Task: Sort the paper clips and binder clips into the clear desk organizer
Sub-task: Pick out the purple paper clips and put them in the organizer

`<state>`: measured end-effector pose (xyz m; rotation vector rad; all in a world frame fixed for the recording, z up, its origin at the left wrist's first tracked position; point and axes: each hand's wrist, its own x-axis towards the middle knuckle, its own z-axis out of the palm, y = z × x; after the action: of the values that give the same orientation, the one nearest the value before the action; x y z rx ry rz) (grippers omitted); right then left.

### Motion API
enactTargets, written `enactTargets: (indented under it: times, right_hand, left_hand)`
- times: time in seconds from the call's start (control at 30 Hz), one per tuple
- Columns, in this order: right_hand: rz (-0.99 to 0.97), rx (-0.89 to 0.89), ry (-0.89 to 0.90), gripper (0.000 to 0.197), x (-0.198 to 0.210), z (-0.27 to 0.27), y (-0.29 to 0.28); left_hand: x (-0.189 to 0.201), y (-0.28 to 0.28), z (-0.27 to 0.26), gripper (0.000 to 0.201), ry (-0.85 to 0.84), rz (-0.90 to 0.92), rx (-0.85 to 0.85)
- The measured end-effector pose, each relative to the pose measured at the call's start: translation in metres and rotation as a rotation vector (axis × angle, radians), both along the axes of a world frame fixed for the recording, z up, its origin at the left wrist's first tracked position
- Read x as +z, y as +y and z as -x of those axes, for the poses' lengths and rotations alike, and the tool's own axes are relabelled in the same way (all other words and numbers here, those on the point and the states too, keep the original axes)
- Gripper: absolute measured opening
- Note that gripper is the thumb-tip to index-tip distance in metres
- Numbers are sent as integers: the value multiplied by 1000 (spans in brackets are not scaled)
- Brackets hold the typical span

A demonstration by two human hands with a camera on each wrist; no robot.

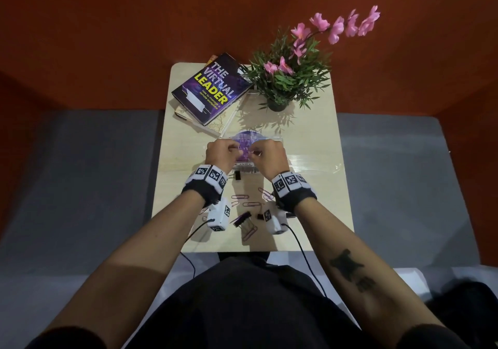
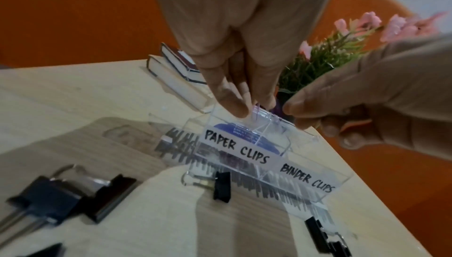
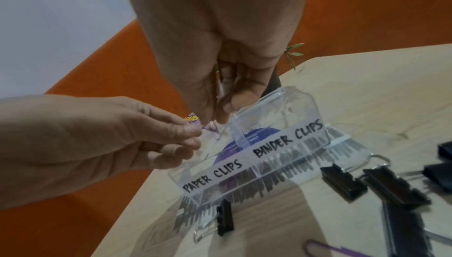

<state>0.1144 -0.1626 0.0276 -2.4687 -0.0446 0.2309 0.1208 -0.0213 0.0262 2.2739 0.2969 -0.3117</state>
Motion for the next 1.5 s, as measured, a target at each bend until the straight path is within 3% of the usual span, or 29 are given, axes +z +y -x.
enactTargets:
  times: [0.17,0.27,0.43,0.57,0.73,0.87,1.0,1.2,1.33,1.5]
  right_hand:
    - [66,38,-5,19,-16,18,-15]
    - [98,176,14,19,-26,48,-26]
    - [194,417,110,10,-37,97,-36]
    - [174,468,116,43,-49,122,-44]
    - [267,426,73,12,-46,128,-64]
    - [235,560,40,13,-45,138,-52]
    - [259,675,0,5,-52,150,-30]
    - [255,539,-9,18,-54,141,-38]
    - [263,398,9,16,-60,136,-46]
    - [231,381,7,12,-60,139,-42]
  left_hand:
    - [-4,22,28,18,-85,-2,-83]
    - [-17,36,53,14,-37,-39,-176]
    - [-26,40,92,12,46,-267,-477]
    - [-34,29,122,17,8,-370,-698]
    - [-44,20,137,28,-49,-464,-770]
    - [-45,11,135,27,-42,-494,-716]
    - [-43,5,127,16,26,-413,-582]
    - [-35,10,119,14,37,-287,-433]
    - [-32,33,107,12,51,-210,-210]
    - [-32,58,94,9,67,-187,39]
